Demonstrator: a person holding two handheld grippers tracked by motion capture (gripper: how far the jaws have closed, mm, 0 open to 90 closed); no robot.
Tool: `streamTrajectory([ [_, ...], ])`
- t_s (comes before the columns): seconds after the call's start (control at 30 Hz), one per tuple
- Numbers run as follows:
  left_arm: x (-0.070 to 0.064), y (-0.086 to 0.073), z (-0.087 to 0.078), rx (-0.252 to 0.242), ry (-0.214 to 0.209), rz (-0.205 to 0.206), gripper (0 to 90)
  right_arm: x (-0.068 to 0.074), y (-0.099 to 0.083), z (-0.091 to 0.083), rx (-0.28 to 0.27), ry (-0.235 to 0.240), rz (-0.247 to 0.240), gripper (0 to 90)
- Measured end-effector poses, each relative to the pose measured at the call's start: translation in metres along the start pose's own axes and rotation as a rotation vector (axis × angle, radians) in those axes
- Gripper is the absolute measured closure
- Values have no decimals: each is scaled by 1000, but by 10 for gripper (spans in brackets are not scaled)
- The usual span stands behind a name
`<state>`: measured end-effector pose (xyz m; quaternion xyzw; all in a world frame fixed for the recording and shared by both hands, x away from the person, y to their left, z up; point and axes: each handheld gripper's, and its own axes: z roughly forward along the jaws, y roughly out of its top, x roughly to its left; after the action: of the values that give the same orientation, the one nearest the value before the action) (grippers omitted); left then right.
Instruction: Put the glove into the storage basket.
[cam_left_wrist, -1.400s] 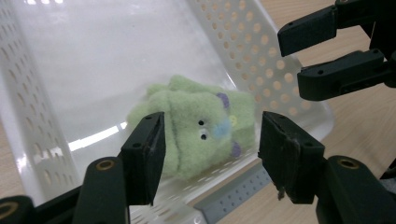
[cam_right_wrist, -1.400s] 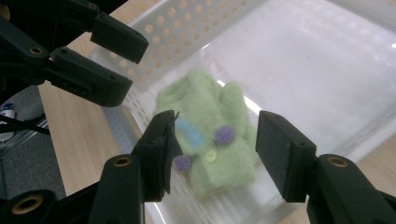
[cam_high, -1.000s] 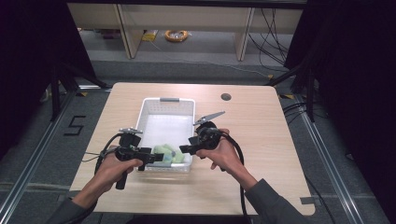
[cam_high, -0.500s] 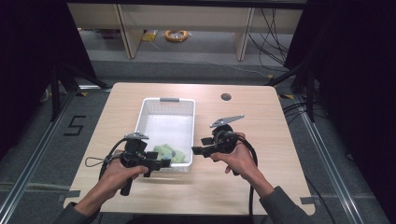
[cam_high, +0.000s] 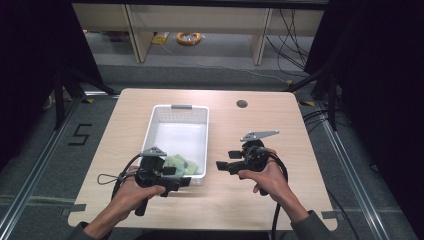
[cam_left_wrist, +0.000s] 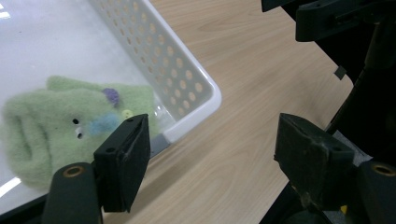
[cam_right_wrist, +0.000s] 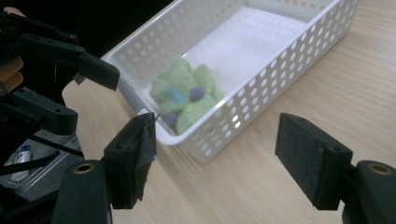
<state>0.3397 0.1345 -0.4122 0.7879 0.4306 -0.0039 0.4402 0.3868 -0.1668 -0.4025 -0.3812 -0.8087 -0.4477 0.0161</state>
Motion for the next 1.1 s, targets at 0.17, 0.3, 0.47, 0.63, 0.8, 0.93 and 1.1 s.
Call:
streamTrajectory([
  [0.17, -8, -2, 1, -23, -13, 10, 250, -2, -5, -6, -26, 7, -18, 301],
  [0.3, -13, -5, 2, -29, -27, 15, 250, 0, -11, -10, -30, 11, 5, 301],
  [0.47, -21, -8, 5, -32, -36, 36, 250, 0, -19, -15, -46, -3, -4, 299],
  [0.63, -26, -12, 10, -32, -50, 49, 250, -1, -27, -18, -57, 12, 2, 299],
  [0.8, -27, -16, 15, -25, -59, 48, 250, -4, -34, -19, -64, 8, -1, 298],
  [0.93, -29, -18, 18, -29, -55, 57, 250, -3, -40, -20, -68, 18, 15, 298],
  [1.1, -31, -24, 23, -26, -60, 62, 251, -5, -47, -20, -64, 17, 7, 296],
])
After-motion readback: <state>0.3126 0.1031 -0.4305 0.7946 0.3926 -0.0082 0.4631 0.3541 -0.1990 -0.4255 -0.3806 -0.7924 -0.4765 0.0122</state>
